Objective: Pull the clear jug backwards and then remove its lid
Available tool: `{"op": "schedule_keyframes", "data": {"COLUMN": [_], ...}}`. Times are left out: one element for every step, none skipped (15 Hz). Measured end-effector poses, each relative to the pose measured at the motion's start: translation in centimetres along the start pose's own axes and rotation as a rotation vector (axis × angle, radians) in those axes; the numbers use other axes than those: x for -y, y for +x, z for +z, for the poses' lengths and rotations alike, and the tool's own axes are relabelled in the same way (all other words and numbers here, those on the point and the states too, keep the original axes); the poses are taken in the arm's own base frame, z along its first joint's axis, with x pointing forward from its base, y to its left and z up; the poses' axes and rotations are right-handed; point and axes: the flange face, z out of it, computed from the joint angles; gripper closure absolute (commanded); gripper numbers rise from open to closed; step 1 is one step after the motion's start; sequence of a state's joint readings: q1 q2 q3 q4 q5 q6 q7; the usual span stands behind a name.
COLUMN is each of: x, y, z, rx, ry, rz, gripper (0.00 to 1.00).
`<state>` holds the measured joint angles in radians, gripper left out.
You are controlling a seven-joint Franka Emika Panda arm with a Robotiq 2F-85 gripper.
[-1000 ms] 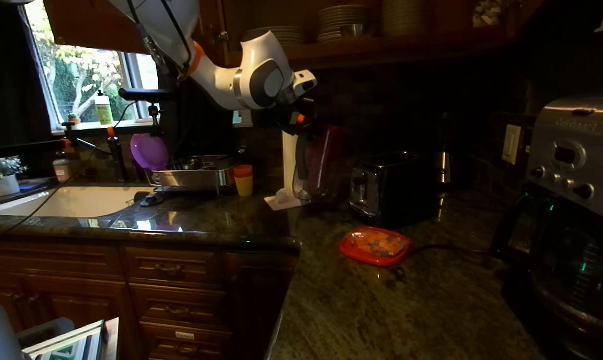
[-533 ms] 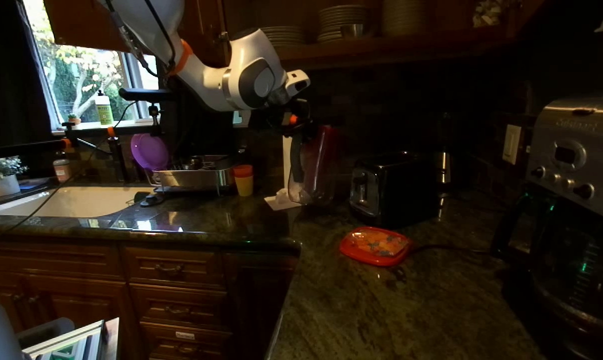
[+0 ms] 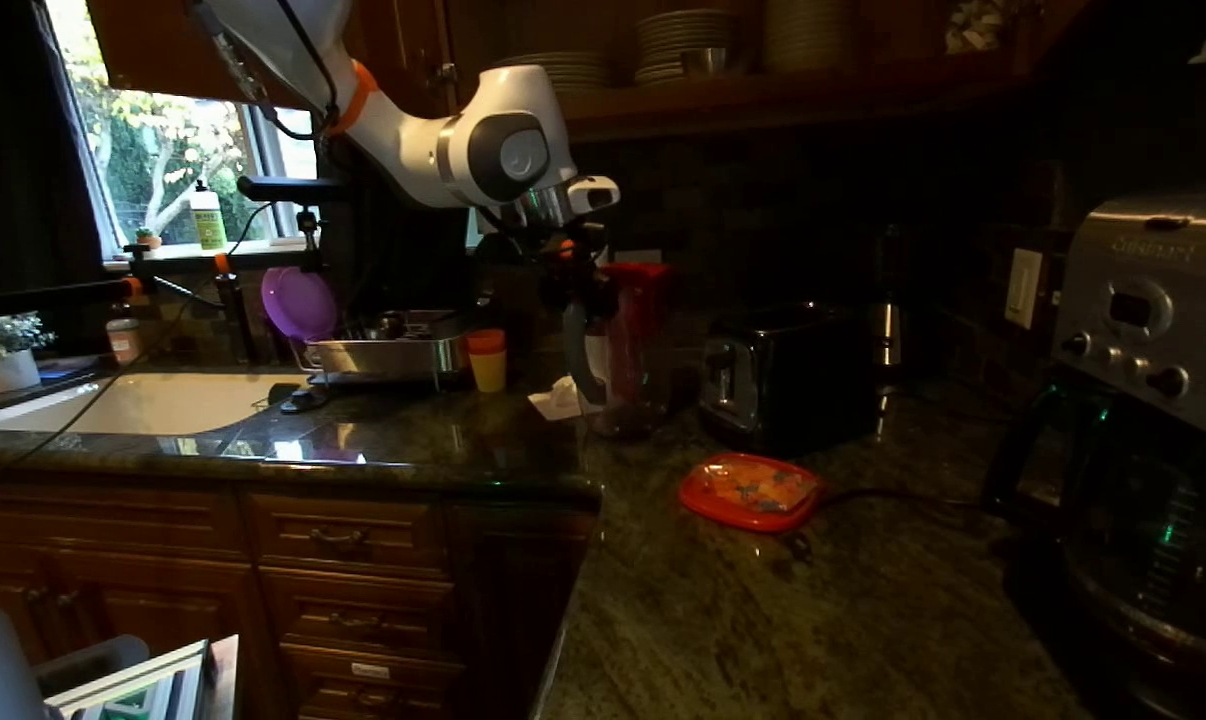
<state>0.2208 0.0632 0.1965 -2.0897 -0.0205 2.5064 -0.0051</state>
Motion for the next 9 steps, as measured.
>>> {"op": "schedule_keyframes", "data": {"x": [0.0,0.0,0.0,0.0,0.0,-0.1,-0.1,-0.1,0.0], "y": [-0.1,-0.1,0.0,0.1,0.4,0.7,1.0,1.2,1.5], "z": [0.1,0.0,-0.1,-0.3,-0.6,-1.0,-1.6,-2.2,-2.9], "rx": [0.018,0.027,0.031,0.030,0.023,0.017,0.016,0.017,0.023], "ry": [0.006,0.009,0.010,0.010,0.008,0.004,0.003,0.002,0.002], "rz": [0.001,0.000,-0.003,-0.004,-0.006,-0.008,-0.009,-0.008,-0.008], "gripper": [0.66,0.58,0.52,0.45,0.36,0.29,0.20,0.14,0.07]}}
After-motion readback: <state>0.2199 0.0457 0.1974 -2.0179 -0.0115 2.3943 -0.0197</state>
